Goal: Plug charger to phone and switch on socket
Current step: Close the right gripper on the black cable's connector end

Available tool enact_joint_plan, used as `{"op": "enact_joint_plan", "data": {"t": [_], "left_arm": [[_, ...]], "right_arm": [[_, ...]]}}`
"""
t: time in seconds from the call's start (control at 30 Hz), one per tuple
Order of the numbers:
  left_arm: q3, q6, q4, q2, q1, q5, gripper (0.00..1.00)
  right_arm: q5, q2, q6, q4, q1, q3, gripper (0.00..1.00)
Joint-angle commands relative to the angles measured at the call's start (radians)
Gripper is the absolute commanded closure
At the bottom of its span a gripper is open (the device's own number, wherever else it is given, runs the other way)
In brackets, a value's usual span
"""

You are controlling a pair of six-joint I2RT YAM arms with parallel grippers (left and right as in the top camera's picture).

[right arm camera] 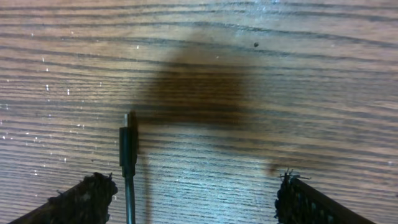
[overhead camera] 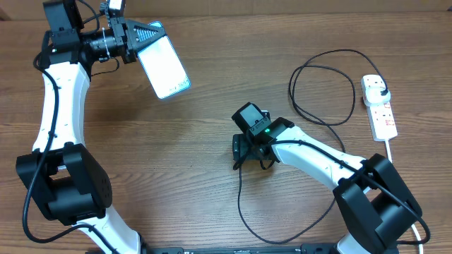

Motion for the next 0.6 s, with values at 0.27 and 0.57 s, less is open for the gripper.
{"op": "enact_joint_plan", "data": {"t": [0.27, 0.57], "left_arm": [[0.005, 0.019, 0.003, -0.019, 0.006, -0.002, 0.95], [0.005, 0.019, 0.004, -0.019, 0.006, -0.002, 0.96]], "right_arm": [[0.001, 0.008, 0.000, -0.007, 0.071, 0.079, 0.14], [0.016, 0.094, 0.037, -0.227, 0.071, 0.251, 0.14]]}}
